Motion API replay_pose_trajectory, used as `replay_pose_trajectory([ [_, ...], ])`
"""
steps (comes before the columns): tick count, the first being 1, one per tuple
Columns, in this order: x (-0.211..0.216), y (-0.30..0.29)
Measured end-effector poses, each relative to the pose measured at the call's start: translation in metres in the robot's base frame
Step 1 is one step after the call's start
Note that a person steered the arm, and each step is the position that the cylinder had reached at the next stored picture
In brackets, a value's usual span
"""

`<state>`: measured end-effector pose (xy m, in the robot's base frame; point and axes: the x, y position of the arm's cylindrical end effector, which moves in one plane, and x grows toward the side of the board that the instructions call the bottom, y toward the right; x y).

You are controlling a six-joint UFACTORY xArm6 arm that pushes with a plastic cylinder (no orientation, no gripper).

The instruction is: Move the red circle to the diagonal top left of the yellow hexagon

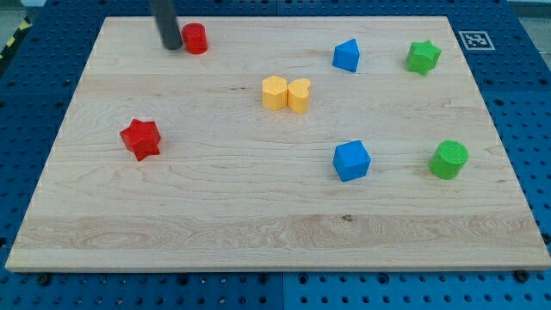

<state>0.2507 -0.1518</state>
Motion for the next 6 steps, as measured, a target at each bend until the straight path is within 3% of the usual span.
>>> replay_pose_trajectory([
  [1,-0.009,0.048],
  [4,-0.014,0.066],
  [6,0.008,0.071],
])
